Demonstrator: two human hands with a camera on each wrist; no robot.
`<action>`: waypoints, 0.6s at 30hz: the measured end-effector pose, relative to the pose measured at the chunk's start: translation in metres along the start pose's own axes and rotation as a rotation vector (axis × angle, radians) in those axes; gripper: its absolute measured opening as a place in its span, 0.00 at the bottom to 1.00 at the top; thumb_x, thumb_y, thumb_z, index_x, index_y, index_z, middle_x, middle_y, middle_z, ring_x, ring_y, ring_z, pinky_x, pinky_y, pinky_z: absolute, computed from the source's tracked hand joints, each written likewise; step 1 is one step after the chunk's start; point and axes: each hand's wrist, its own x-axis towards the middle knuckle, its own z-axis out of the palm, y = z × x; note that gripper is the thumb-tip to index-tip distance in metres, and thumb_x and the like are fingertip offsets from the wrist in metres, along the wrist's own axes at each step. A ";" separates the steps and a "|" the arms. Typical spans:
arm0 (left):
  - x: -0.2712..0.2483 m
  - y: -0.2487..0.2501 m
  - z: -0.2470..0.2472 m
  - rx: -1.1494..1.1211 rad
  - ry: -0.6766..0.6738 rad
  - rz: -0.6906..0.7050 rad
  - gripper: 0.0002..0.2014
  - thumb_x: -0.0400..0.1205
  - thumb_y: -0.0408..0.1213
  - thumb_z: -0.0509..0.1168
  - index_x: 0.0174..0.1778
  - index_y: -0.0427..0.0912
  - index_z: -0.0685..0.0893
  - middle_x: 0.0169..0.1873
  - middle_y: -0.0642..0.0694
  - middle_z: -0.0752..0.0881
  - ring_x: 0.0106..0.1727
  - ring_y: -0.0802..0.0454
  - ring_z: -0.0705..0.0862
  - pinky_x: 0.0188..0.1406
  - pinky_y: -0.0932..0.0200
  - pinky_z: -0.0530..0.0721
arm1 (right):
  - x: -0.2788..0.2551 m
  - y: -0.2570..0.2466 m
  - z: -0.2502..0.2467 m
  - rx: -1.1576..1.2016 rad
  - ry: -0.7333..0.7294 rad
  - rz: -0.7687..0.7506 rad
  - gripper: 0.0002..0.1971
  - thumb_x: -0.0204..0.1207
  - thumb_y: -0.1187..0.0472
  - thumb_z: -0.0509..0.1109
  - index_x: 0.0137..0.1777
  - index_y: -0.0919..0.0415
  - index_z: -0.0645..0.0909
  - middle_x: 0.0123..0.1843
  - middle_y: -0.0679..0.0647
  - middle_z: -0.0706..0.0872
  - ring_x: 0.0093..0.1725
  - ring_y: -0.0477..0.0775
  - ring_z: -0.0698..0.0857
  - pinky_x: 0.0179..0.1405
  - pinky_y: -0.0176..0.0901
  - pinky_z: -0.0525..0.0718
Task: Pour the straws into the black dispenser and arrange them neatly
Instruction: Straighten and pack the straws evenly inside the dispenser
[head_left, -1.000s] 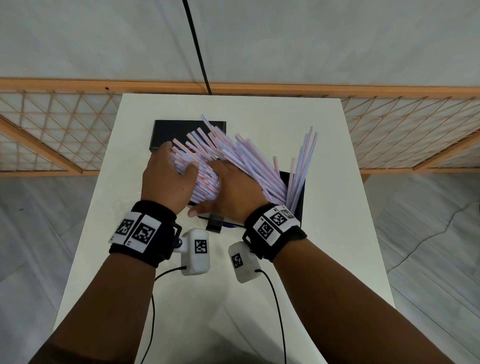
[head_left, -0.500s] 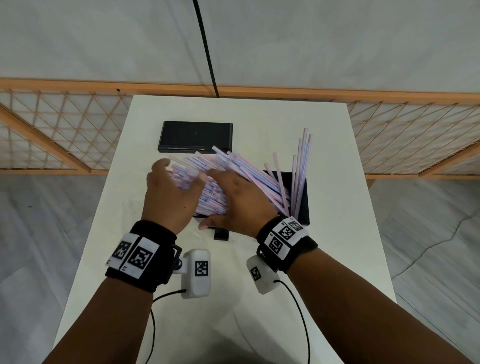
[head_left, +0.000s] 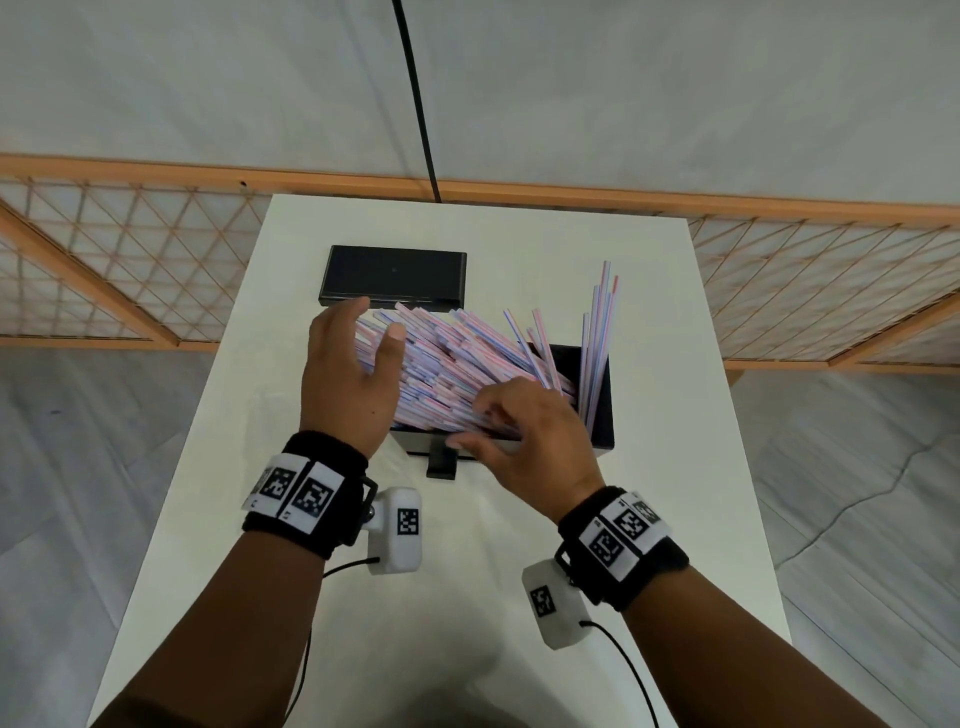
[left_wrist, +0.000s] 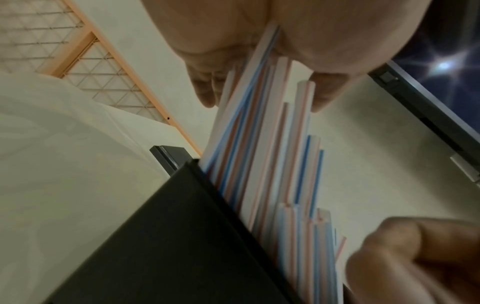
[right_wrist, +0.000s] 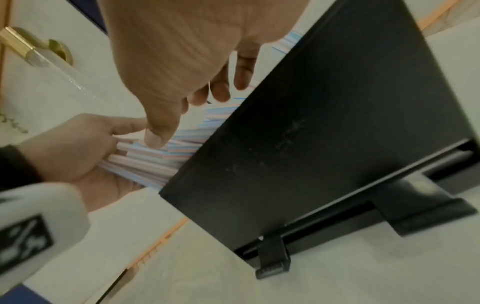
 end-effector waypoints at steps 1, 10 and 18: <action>0.001 0.000 0.001 -0.019 0.012 -0.002 0.22 0.88 0.51 0.59 0.77 0.47 0.72 0.77 0.47 0.71 0.76 0.51 0.73 0.69 0.60 0.71 | -0.005 0.000 0.003 0.017 -0.046 0.006 0.22 0.70 0.44 0.84 0.56 0.56 0.85 0.48 0.46 0.85 0.44 0.47 0.83 0.44 0.47 0.86; 0.006 0.013 0.018 -0.042 0.021 -0.077 0.24 0.85 0.53 0.63 0.76 0.49 0.74 0.82 0.47 0.64 0.81 0.50 0.67 0.78 0.50 0.72 | -0.001 -0.017 0.022 -0.088 -0.275 0.075 0.40 0.73 0.37 0.77 0.81 0.52 0.71 0.80 0.50 0.76 0.78 0.52 0.77 0.74 0.50 0.79; 0.011 0.010 0.019 -0.020 -0.001 -0.104 0.27 0.82 0.51 0.69 0.76 0.50 0.73 0.83 0.47 0.62 0.83 0.49 0.64 0.80 0.47 0.70 | 0.034 -0.019 0.029 0.018 -0.414 0.175 0.41 0.70 0.44 0.82 0.81 0.55 0.72 0.75 0.54 0.80 0.72 0.55 0.80 0.69 0.52 0.80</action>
